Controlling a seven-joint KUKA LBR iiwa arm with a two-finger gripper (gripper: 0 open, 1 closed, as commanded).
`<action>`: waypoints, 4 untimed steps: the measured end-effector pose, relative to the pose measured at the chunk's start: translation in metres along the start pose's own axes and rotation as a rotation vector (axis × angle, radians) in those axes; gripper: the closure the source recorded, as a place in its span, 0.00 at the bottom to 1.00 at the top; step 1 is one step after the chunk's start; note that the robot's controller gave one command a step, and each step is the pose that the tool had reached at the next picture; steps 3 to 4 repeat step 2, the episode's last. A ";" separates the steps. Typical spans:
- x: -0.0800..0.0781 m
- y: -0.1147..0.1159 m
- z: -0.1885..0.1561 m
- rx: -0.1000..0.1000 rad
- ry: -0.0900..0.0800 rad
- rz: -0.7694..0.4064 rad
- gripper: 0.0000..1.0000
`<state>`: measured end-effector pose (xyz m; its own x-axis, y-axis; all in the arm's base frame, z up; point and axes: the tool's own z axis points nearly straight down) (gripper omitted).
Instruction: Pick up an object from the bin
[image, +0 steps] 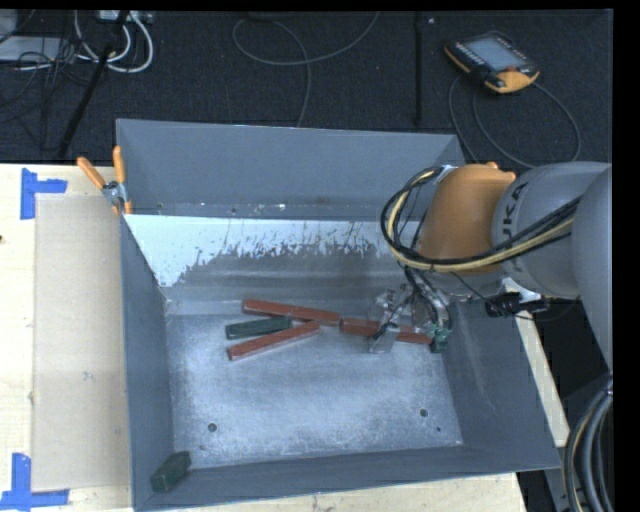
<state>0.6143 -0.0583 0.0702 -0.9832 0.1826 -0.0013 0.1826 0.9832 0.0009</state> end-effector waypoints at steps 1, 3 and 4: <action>0.000 0.000 0.000 0.000 0.000 -0.001 1.00; 0.008 0.002 -0.133 0.001 0.000 0.034 1.00; 0.008 0.002 -0.133 0.001 0.000 0.034 1.00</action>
Offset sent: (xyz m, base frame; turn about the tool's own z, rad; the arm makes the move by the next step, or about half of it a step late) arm -0.0079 0.0032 0.1335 0.0365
